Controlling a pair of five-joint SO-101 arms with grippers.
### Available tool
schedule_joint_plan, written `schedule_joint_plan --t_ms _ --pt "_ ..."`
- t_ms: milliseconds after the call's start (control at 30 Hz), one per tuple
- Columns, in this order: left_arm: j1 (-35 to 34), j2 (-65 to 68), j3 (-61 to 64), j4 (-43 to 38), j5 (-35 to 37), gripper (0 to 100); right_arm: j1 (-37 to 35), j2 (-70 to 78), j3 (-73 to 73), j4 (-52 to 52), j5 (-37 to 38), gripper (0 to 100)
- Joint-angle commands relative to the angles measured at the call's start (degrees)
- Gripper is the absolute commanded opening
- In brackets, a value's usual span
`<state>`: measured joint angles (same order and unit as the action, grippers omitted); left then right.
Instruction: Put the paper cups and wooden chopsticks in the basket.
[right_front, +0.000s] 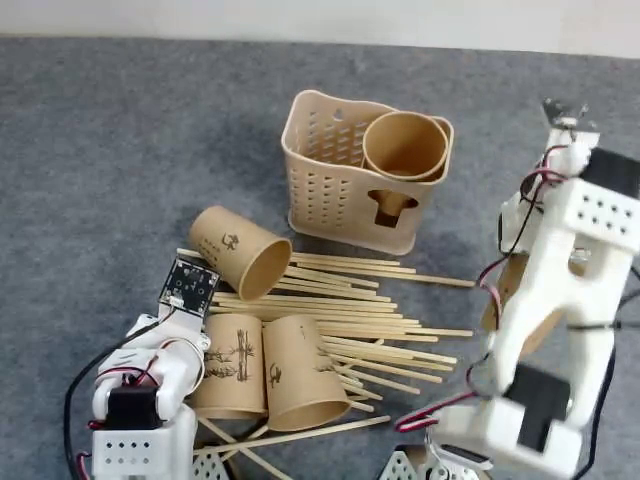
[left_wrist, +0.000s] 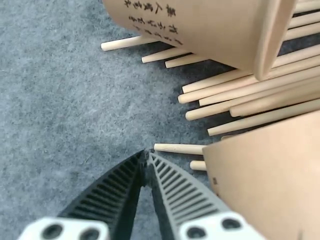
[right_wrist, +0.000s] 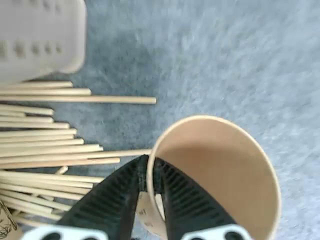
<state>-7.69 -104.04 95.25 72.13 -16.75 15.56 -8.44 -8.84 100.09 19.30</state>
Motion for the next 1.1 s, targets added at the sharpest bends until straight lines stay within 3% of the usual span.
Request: schedule_joint_plan --t_ms 0,233,433,667,967,1067 --pt "-0.48 -0.22 -0.92 -1.05 -0.35 0 -1.98 -10.42 -3.03 0.75 0.62 0.6" --pt "-0.57 -0.22 -0.92 -1.05 -0.35 0 -7.78 -23.87 -3.38 0.66 -0.62 0.6" --pt "-0.57 -0.22 -0.92 -1.05 -0.35 0 -14.11 -30.81 -3.47 -8.66 -3.87 0.6" --pt "-0.57 -0.22 -0.92 -1.05 -0.35 0 -24.31 -31.16 -3.38 -18.51 -3.69 0.6" --pt "-0.57 -0.22 -0.92 -1.05 -0.35 0 -30.29 -29.32 0.75 -37.93 -3.25 0.6" --pt "-0.57 -0.22 -0.92 -1.05 -0.35 0 -32.92 -26.95 4.09 -42.77 2.11 0.6"
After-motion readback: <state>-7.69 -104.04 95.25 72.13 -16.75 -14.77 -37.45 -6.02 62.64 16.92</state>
